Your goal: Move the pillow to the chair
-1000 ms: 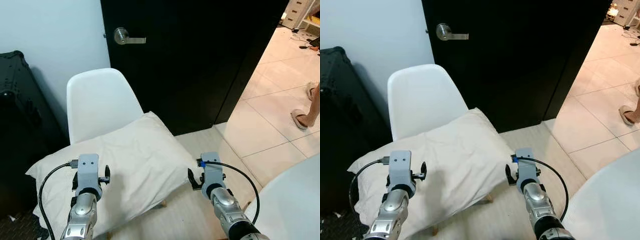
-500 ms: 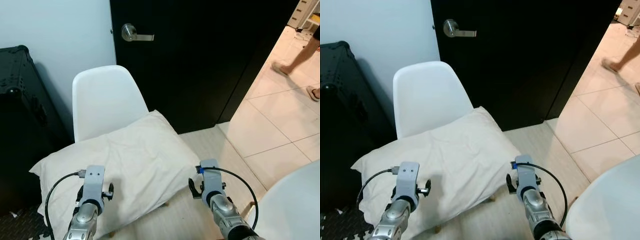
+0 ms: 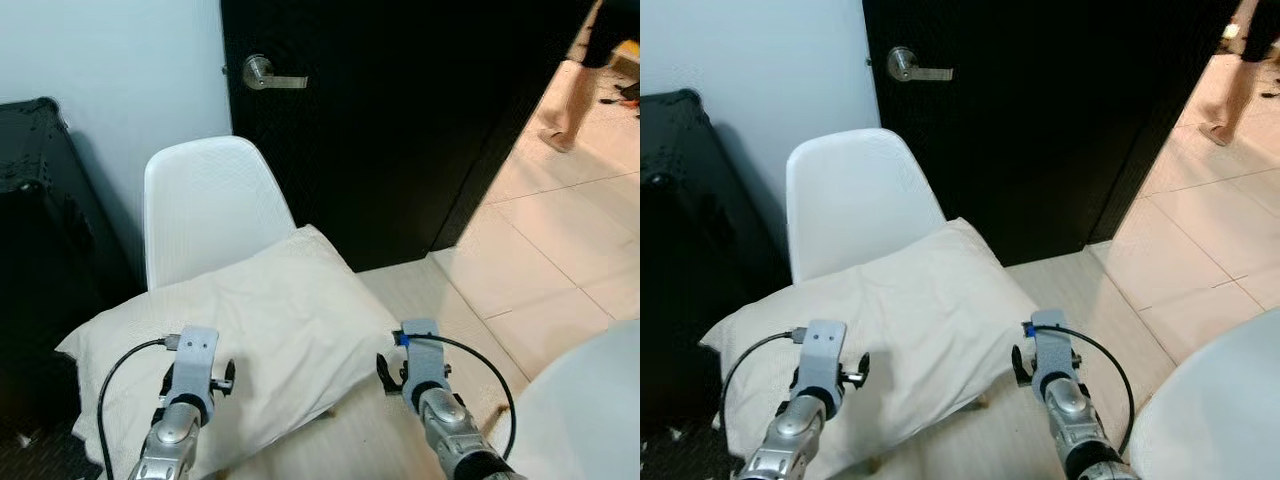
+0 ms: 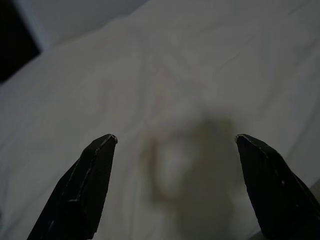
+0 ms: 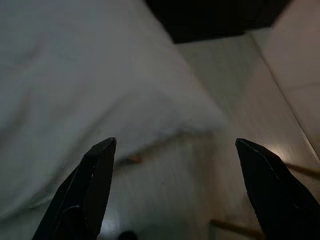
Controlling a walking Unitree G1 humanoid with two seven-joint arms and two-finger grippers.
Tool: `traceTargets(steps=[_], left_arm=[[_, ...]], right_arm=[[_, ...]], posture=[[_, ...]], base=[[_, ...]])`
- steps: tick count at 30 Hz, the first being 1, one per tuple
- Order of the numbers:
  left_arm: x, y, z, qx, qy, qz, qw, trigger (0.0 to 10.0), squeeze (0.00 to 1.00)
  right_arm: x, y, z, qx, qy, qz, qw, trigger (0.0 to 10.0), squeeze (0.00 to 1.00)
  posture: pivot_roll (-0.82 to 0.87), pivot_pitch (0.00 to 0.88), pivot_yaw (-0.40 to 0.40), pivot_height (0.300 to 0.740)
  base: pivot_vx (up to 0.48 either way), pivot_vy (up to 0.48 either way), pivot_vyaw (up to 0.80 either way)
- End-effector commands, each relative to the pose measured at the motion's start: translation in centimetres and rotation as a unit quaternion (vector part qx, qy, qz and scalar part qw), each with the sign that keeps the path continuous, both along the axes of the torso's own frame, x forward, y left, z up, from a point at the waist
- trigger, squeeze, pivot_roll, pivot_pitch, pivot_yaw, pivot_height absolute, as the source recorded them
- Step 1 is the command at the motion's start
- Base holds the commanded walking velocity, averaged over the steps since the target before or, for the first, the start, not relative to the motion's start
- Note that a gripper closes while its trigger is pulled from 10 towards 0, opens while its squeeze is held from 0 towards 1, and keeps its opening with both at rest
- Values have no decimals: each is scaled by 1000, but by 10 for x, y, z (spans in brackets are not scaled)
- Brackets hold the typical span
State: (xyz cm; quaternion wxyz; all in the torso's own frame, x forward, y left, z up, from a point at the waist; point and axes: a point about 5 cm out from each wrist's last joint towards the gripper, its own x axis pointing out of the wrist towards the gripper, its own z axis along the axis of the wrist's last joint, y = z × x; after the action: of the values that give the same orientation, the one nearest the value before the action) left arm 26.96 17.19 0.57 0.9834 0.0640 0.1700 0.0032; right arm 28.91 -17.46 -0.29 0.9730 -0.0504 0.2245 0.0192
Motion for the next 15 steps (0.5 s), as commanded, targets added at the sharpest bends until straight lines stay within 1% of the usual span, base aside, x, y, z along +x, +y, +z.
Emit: traceTargets(steps=[1, 3, 15], left_arm=[[-1, -1, -2, 2, 3, -2, 1000, 10000, 0], [0, 1, -1, -3, 0, 10, 1000, 10000, 0], [1, 4, 2, -3, -8, 23, 1000, 10000, 0]], right_arm=[[-7, -5, -6, 2, 11, -12, 1000, 10000, 0], [-7, -6, -6, 1, 11, -13, 1000, 10000, 0], [-4, -7, -3, -6, 7, -12, 1000, 10000, 0]], posture=[[60, 58, -48, 740], [58, 58, -47, 740], [56, 68, -44, 740]], base=[[0, 0, -800], [0, 0, -800], [0, 0, -800]])
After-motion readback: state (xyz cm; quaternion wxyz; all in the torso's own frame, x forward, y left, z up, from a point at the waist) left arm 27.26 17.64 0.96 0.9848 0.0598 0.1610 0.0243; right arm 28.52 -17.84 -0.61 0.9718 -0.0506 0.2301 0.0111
